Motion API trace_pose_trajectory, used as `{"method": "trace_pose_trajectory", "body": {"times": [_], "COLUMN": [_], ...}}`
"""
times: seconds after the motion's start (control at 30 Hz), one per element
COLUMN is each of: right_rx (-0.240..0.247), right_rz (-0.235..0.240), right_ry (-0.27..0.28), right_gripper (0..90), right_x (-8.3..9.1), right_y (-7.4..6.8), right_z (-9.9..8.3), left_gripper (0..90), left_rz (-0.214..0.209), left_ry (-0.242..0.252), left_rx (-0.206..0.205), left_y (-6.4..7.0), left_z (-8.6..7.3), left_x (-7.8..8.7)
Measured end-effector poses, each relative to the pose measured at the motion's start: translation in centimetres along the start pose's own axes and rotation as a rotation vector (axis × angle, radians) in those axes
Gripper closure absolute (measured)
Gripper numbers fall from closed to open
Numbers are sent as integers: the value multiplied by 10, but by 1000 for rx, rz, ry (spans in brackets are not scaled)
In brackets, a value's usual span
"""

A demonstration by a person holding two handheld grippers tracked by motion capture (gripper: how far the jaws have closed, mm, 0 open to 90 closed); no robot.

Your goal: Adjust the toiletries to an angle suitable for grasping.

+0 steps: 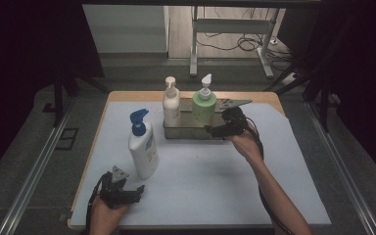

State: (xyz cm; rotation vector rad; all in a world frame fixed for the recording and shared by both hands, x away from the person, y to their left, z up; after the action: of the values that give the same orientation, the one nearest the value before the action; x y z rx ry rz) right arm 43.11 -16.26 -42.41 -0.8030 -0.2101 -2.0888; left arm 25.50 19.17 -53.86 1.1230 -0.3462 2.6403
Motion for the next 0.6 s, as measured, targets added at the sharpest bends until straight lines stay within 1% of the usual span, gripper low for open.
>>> {"method": "trace_pose_trajectory", "body": {"times": [0.1,0.17,0.2,0.23,0.27,0.3,0.33,0.37,0.4,0.43,0.47,0.5,0.53,0.57,0.6], "right_rx": [-22,-24,-17,-26,-43,-43,-64,-67,-67,-76,-76,-79,-80,-80,-81], "right_rz": [13,11,14,7,14,14,17,13,13,-2,-2,-17,-29,-29,-40], "right_ry": [-4,-8,-15,-16,-11,-11,-7,-4,-4,-2,-2,-3,-8,-8,-11], "right_gripper": [135,136,143,170,201,201,290,329,329,403,403,493,529,529,567], "right_x": [2,2,3,3,4,4,5,5,5,4,4,3,1,1,0], "right_y": [2,4,5,8,10,10,13,14,14,16,16,18,19,19,20], "right_z": [-5,-7,-8,-11,-13,-13,-15,-16,-16,-17,-17,-18,-18,-18,-18], "left_gripper": [106,106,106,105,106,106,106,106,106,106,105,106,105,106,106], "left_rz": [0,0,0,0,0,0,0,0,0,0,0,0,0,0,0], "left_ry": [0,0,0,0,0,0,0,0,0,0,0,0,0,0,0], "left_rx": [0,0,0,0,0,0,1,1,0,1,1,0,0,0,0], "left_y": [0,0,0,0,0,0,0,0,0,0,0,0,0,0,0], "left_z": [0,0,0,0,0,0,0,0,0,0,0,0,0,0,0], "left_x": [0,0,0,0,0,0,0,0,0,0,0,0,0,0,0]}}
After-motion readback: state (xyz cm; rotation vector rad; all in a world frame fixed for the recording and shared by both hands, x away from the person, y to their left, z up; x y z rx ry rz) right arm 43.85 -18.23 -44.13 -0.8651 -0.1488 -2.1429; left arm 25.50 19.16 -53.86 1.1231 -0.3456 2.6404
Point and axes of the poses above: each handheld gripper's, and its own axes: x roughly backward along the jaws, z roughly out of its top, y roughly to its right, the point moved 2 cm from there along -x, roughly forward along the jaws, and after that the axes turned 12 degrees about z, right-handed, at the moved point
